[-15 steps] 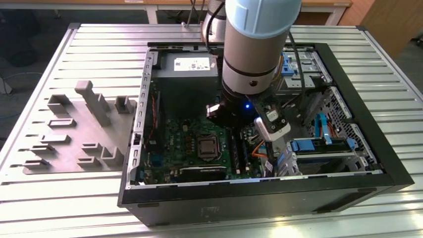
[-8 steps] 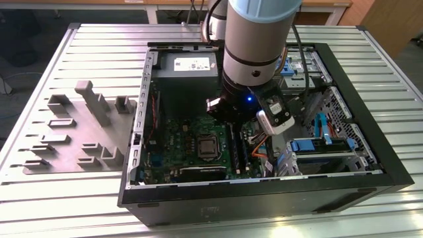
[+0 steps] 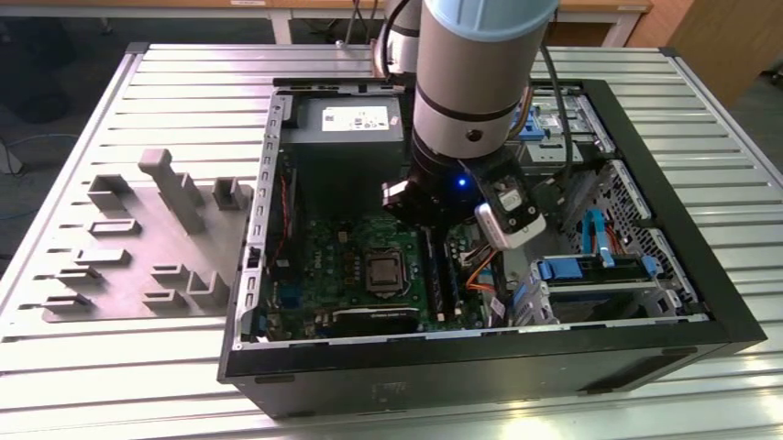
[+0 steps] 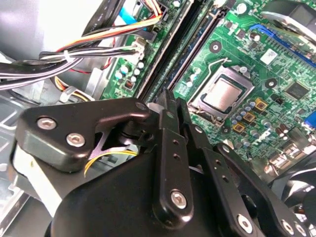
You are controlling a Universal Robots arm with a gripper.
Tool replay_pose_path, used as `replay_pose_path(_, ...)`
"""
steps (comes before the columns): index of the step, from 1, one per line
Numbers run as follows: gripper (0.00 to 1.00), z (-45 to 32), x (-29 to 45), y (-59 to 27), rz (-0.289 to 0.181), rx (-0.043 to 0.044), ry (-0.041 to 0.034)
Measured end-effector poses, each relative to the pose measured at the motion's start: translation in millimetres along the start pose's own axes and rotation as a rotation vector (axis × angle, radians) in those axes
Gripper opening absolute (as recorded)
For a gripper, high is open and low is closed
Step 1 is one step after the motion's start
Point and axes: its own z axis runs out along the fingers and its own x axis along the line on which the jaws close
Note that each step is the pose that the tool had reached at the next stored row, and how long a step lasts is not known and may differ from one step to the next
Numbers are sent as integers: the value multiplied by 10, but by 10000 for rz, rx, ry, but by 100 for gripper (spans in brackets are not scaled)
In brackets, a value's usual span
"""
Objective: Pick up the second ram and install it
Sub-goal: 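Insert the second ram into the second slot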
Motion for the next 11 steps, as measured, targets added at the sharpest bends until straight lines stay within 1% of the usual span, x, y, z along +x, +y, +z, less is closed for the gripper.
replay_pose_path(1, 18, -1, 0, 0, 0, 0, 0)
replay_pose_path(2, 11, -2, 0, 0, 0, 0, 0)
replay_pose_path(11, 11, -16, -1, 1, 0, 3, 0)
